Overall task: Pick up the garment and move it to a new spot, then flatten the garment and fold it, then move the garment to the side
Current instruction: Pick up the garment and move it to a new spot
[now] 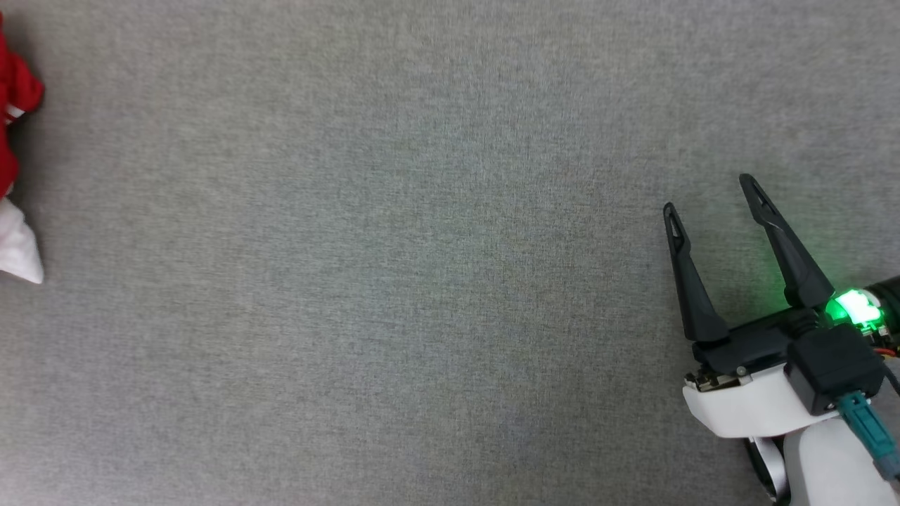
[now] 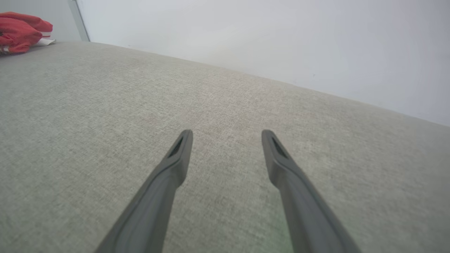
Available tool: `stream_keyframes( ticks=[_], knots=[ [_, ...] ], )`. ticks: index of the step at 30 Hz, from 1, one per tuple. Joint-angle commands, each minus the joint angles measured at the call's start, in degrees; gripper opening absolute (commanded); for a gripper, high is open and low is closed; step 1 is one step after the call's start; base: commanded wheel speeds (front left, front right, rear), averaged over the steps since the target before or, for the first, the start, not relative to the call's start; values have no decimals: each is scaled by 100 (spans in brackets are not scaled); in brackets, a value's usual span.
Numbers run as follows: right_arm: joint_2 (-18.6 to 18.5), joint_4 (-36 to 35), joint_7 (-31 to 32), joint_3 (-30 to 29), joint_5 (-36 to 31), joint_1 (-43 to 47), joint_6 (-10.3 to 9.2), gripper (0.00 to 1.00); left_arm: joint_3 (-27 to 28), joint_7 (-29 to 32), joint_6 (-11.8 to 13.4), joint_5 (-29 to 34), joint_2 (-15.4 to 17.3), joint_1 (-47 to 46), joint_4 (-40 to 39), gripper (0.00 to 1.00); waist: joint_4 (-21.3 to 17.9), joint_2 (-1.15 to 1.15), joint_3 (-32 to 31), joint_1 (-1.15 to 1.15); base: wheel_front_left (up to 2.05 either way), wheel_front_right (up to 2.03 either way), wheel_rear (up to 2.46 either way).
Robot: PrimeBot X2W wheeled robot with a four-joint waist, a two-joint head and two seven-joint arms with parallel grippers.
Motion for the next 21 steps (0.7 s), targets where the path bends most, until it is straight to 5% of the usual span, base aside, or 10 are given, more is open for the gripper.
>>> stream_keyframes(
  ticks=[1, 13, 21],
  knots=[
    [71, 92, 19, -32, 119, 50, -6, 100, 0, -203, -5, 58, 99, 55, -11, 0, -2, 0, -271, 0, 0, 0, 0],
    [307, 487, 6, -63, 415, 307, -5, 100, -602, -1722, -5, 353, 653, 329, -1037, 0, -227, 0, -1814, 0, 0, 0, 0],
    [367, 651, 6, -31, 498, 542, -5, 100, -1016, -2469, -5, 713, 578, 298, -2033, 0, -521, 0, -2581, 0, 0, 0, 0]
  ],
)
